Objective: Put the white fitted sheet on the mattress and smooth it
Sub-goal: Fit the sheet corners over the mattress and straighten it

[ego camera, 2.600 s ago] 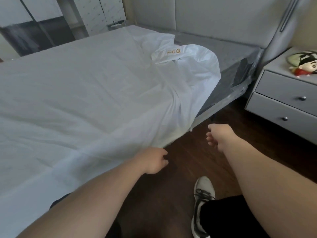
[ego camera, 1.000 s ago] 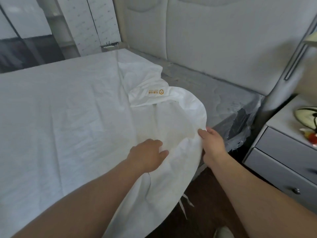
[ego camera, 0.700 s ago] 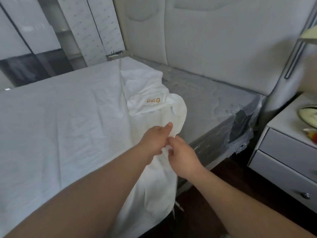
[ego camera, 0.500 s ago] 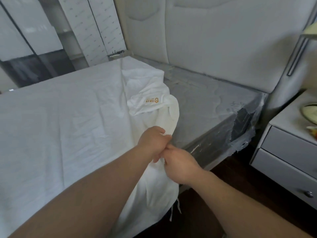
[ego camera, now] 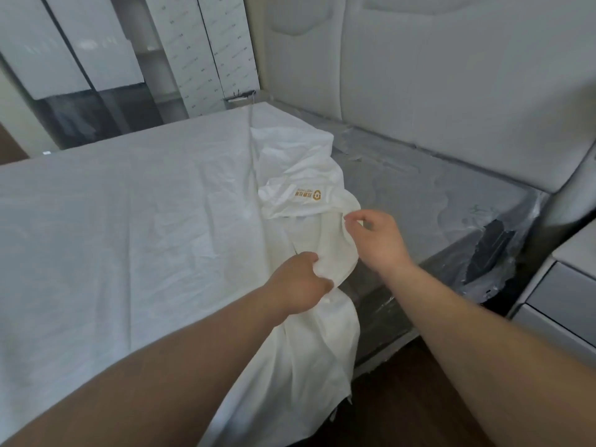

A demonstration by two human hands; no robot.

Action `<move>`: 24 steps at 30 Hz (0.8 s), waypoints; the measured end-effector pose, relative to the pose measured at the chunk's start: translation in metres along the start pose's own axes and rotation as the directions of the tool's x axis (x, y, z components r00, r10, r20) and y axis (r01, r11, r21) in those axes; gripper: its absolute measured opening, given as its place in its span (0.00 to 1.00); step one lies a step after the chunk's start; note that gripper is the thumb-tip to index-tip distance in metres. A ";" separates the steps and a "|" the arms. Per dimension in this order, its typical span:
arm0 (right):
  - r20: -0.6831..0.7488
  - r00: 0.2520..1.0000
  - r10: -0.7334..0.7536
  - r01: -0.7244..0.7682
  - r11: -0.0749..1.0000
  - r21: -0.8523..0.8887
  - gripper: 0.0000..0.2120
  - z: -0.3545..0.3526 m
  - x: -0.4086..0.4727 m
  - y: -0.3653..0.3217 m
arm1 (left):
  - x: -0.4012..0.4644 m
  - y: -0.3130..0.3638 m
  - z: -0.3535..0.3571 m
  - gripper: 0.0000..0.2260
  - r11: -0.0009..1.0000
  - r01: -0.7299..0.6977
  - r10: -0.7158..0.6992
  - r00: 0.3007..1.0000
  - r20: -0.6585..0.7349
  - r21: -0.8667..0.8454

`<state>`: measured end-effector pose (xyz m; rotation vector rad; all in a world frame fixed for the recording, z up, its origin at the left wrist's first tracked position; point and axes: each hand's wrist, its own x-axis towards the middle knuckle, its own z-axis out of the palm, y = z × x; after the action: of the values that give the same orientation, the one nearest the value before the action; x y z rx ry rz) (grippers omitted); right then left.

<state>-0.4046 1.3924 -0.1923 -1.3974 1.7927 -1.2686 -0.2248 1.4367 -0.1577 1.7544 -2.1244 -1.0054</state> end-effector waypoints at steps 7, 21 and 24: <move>0.146 0.989 -0.010 0.090 0.828 -0.553 0.14 0.007 0.087 -0.020 | 0.027 -0.020 -0.008 0.14 0.999 0.029 -0.031 0.997 0.071 0.023; 0.313 0.949 -0.045 0.201 0.850 -0.488 0.28 0.024 0.089 0.012 | 0.051 -0.030 0.005 0.21 0.997 0.059 -0.065 0.987 0.149 0.048; -0.030 0.999 -0.018 0.009 0.963 -0.269 0.31 -0.023 0.076 0.012 | 0.048 -0.020 0.013 0.17 0.998 0.004 -0.009 0.998 0.067 0.066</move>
<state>-0.4543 1.3293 -0.1833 -1.5428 2.0410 -1.0897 -0.2292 1.3955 -0.1925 1.7824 -2.2181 -1.0217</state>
